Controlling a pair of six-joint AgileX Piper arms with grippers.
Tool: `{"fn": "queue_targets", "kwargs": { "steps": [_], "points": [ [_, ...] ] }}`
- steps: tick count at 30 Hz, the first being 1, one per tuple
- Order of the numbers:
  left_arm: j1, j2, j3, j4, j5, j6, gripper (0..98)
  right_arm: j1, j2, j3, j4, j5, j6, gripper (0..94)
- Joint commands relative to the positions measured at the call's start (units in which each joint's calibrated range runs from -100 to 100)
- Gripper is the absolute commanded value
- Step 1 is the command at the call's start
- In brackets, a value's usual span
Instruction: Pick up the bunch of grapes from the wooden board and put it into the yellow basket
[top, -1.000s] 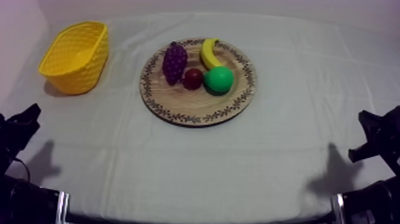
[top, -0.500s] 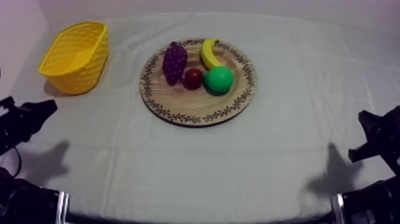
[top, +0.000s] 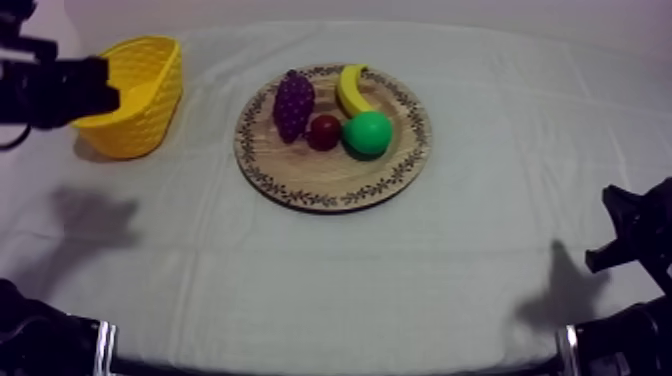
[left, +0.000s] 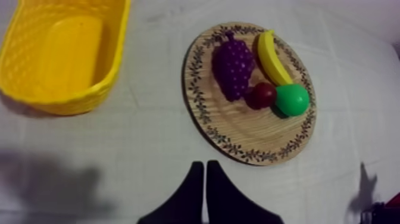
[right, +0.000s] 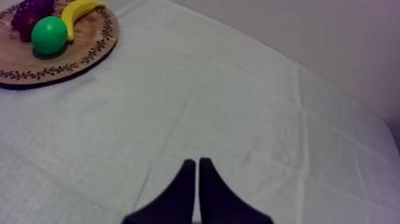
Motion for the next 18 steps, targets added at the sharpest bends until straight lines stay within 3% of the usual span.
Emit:
{"fn": "queue_targets", "kwargs": {
  "steps": [1, 7, 11, 18],
  "points": [
    [0.90, 9.64, -9.62, -0.03, 1.53, 0.39, 0.0, -0.01, 0.00, 0.00, -0.01, -0.01, 0.00, 0.3],
    [2.36, 23.11, -23.60, -0.09, 7.49, 1.41, 0.0, -0.01, 0.00, 0.00, -0.01, -0.01, -0.02, 0.3],
    [2.68, 32.35, -33.49, -0.42, 12.53, 3.81, 0.0, -0.01, 0.00, 0.00, -0.01, -0.01, 0.00, 0.3],
    [4.36, 44.56, -47.60, -2.28, 18.05, 5.68, 0.0, -0.01, 0.00, 0.00, -0.01, -0.01, 0.01, 0.3]
  ]
}}
